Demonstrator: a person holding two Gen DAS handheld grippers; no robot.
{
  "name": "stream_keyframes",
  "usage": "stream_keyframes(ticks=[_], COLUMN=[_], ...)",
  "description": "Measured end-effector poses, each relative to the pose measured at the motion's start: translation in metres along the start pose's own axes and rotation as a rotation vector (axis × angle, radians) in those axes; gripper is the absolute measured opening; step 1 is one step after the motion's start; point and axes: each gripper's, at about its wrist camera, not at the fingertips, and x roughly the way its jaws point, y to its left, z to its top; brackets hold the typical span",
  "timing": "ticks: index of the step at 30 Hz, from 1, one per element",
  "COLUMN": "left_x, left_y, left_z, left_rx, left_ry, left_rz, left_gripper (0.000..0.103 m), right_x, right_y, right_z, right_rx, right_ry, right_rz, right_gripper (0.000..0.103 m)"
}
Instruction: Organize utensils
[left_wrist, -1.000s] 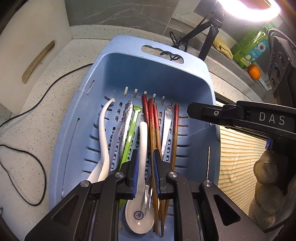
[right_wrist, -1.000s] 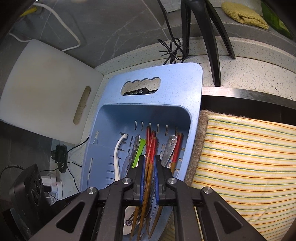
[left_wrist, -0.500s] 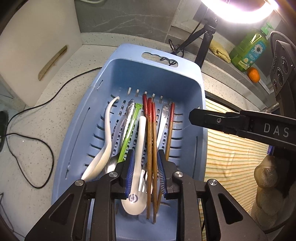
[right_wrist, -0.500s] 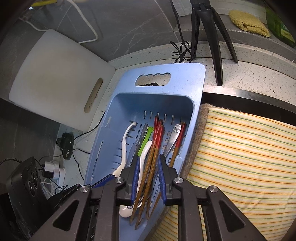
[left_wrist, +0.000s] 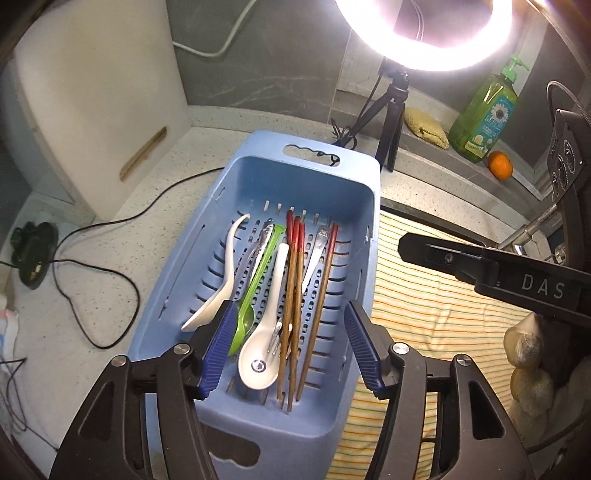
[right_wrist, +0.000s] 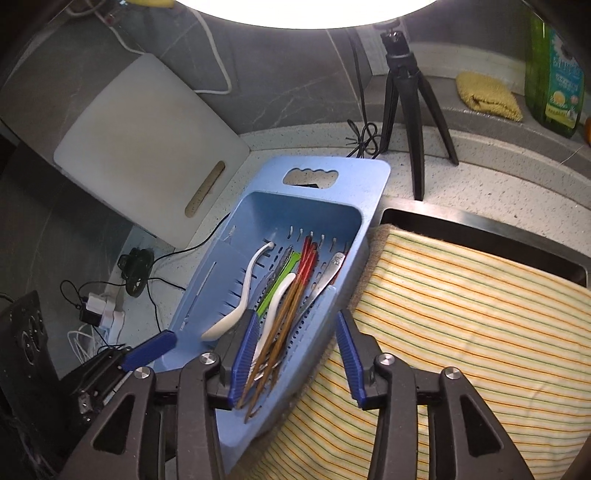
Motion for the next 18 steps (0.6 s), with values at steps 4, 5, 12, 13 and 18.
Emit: stream_keyframes(ticks=[4, 5, 12, 13, 18], left_x=[-0.014, -0.018, -0.046, -0.05, -0.067], left_y=[-0.007, -0.008, -0.026, -0.027, -0.036], left_z=[-0.008, -0.011, -0.025, -0.027, -0.035], left_rx=[-0.008, -0.009, 0.008, 0.007, 0.004], left_ry=[-0.031, -0.037, -0.094, -0.102, -0.131], left_rz=[0.018, 0.022, 0.037, 0.04, 0.076], left_gripper=[0.06, 0.06, 0.06, 0.06, 0.06], right_x=[-0.016, -0.019, -0.055, -0.06, -0.082], right_y=[-0.003, -0.003, 0.001, 0.002, 0.002], right_z=[-0.005, -0.007, -0.025, -0.028, -0.042], right_rx=[-0.041, -0.055, -0.179, -0.194, -0.238], right_ry=[-0.028, -0.034, -0.139, -0.154, -0.186], right_rz=[-0.011, -0.015, -0.038, -0.04, -0.052], right_gripper=[0.051, 0.051, 0.064, 0.066, 0.071])
